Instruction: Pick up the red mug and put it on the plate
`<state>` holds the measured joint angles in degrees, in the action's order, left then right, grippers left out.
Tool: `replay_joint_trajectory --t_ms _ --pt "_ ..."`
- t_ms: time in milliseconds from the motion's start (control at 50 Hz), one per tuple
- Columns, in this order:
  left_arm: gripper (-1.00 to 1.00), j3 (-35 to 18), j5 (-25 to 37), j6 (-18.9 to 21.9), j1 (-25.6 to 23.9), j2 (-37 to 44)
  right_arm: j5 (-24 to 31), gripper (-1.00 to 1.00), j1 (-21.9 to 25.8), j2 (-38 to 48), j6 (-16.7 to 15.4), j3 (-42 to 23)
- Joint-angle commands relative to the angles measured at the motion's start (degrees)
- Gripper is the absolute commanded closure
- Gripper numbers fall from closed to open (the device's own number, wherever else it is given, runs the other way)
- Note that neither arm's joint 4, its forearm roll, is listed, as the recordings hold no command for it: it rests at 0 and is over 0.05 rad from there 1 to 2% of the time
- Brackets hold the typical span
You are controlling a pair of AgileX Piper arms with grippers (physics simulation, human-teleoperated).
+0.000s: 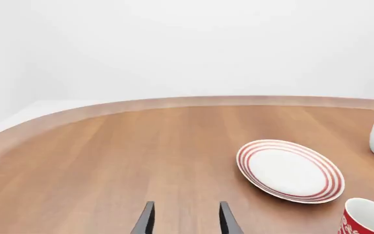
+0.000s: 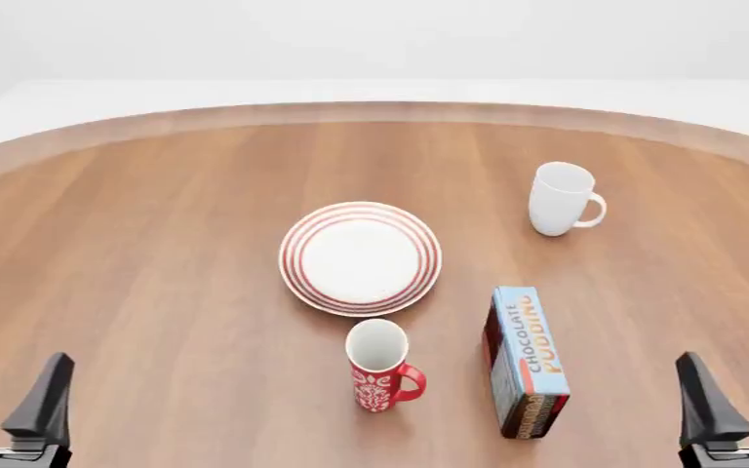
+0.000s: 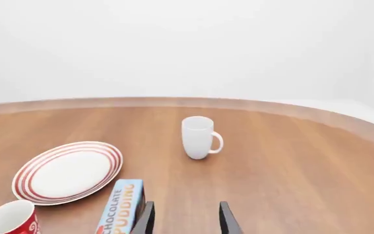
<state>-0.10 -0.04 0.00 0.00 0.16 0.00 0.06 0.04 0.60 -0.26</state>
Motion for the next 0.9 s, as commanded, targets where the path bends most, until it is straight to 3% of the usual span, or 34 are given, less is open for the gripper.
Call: replay_joint_trajectory --t_ms 20,180,220,260,360,520,580,620,800,900 --pt "-1.0 -0.15 -0.06 0.0 0.0 0.25 -0.06 -1.0 0.18 -0.01 1.27 -0.72" --pt "-1.0 -0.15 -0.06 0.0 0.0 0.25 0.08 -1.0 -0.01 0.11 1.05 -1.41" --pt "-1.0 -0.15 -0.06 0.0 0.0 0.25 2.43 -1.0 0.15 0.0 0.08 -4.75" --pt "-1.0 -0.15 -0.06 0.0 0.0 0.25 4.59 -1.0 3.75 0.04 -0.75 -8.14" --pt "-1.0 -0.15 -0.06 0.0 0.0 0.25 6.93 -1.0 5.65 2.65 -1.92 -13.97" --pt "-1.0 -0.15 -0.06 0.0 0.0 0.25 7.61 -1.0 19.12 17.09 -5.77 -24.71" --pt "-1.0 -0.15 -0.06 0.0 0.0 0.25 9.03 -1.0 21.71 20.82 -6.95 -27.66" --pt "-1.0 -0.15 -0.06 0.0 0.0 0.25 11.28 -1.0 20.87 21.86 -5.49 -30.46" --pt "-1.0 -0.15 -0.06 0.0 0.0 0.25 17.58 -1.0 26.21 28.78 -7.5 -39.84" --pt "-1.0 -0.15 -0.06 0.0 0.0 0.25 21.45 -1.0 28.67 32.75 -6.82 -44.97"
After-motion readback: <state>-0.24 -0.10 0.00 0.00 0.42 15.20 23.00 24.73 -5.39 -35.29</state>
